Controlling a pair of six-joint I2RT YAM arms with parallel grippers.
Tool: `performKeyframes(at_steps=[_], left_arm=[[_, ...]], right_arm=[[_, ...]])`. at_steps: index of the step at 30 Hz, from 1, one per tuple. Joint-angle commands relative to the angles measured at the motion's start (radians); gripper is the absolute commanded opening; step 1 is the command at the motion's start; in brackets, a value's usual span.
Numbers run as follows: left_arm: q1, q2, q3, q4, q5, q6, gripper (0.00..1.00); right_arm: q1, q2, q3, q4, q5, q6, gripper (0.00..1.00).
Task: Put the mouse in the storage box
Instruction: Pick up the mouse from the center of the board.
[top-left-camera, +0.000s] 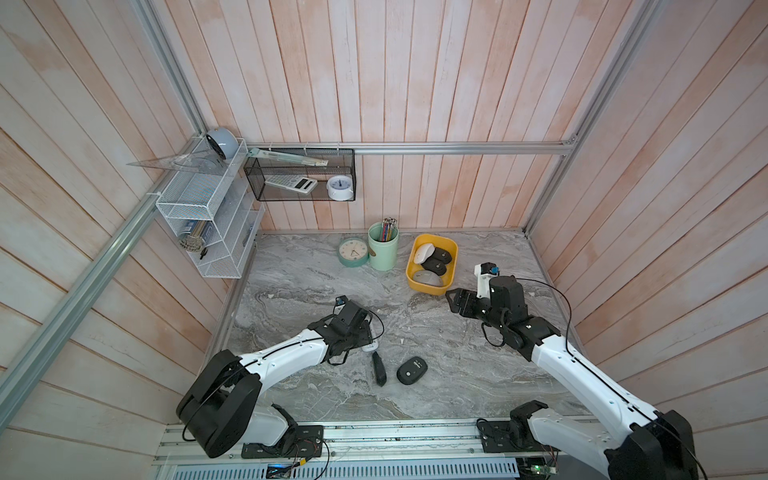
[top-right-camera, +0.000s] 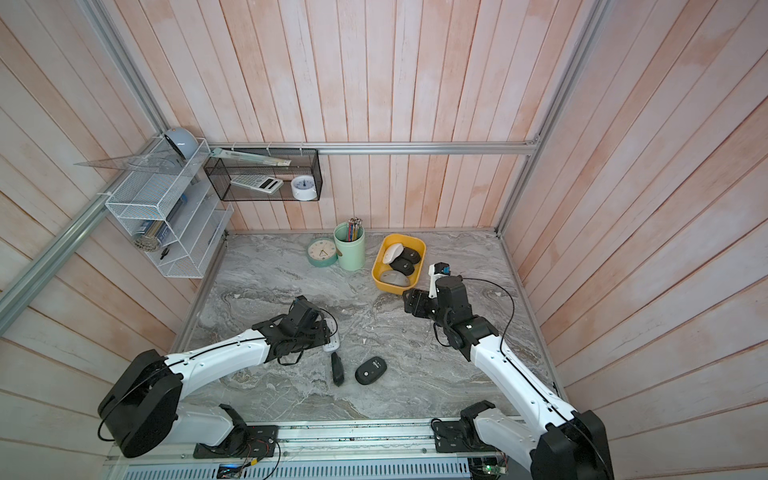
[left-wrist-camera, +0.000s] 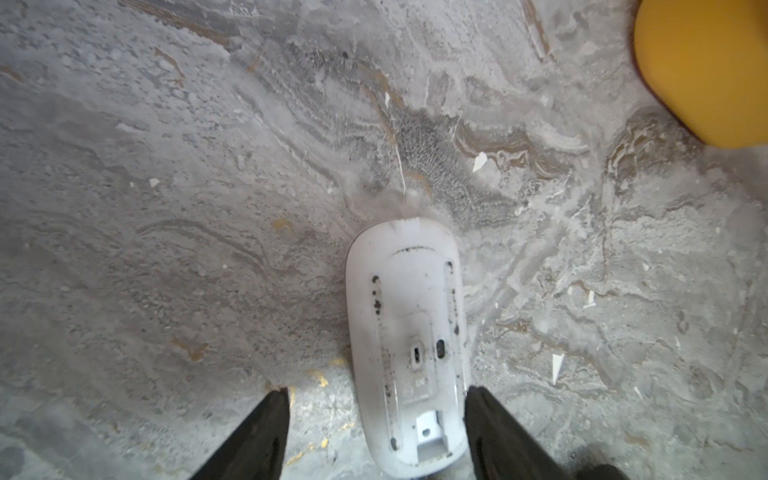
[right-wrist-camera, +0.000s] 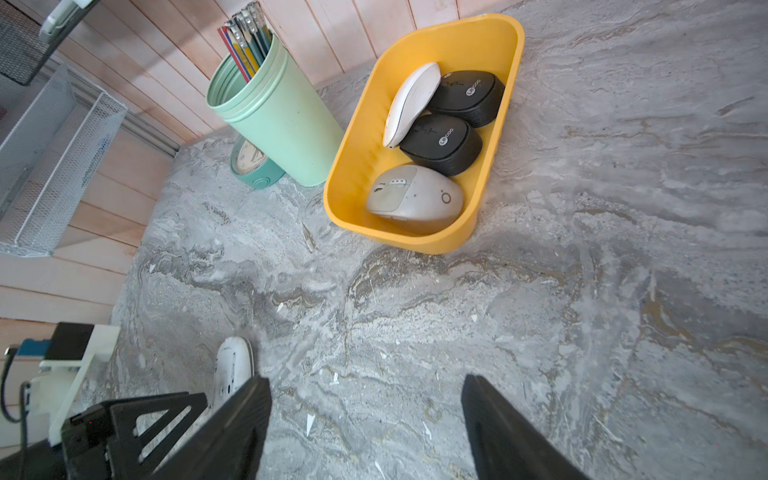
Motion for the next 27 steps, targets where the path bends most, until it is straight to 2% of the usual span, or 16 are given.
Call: performKeyframes(at_steps=[1, 13, 18, 21, 27], left_arm=[[-0.015, 0.04, 0.042, 0.012, -0.025, -0.013, 0.7], [-0.031, 0.182, 0.094, 0.014, -0.039, -0.033, 0.57], [-0.032, 0.216, 0.097, 0.041, -0.018, -0.036, 0.56], [-0.032, 0.222, 0.095, 0.057, -0.014, -0.043, 0.52], [-0.032, 0.222, 0.081, 0.114, 0.014, -0.058, 0.53]], right_arm=[[0.016, -0.061, -0.042, -0.041, 0.018, -0.03, 0.78], [0.072, -0.184, -0.106, -0.087, 0.05, -0.032, 0.78], [0.074, -0.203, -0.112, -0.097, 0.058, -0.031, 0.78], [0.073, -0.208, -0.111, -0.099, 0.066, -0.034, 0.78], [0.074, -0.206, -0.105, -0.098, 0.069, -0.035, 0.78]])
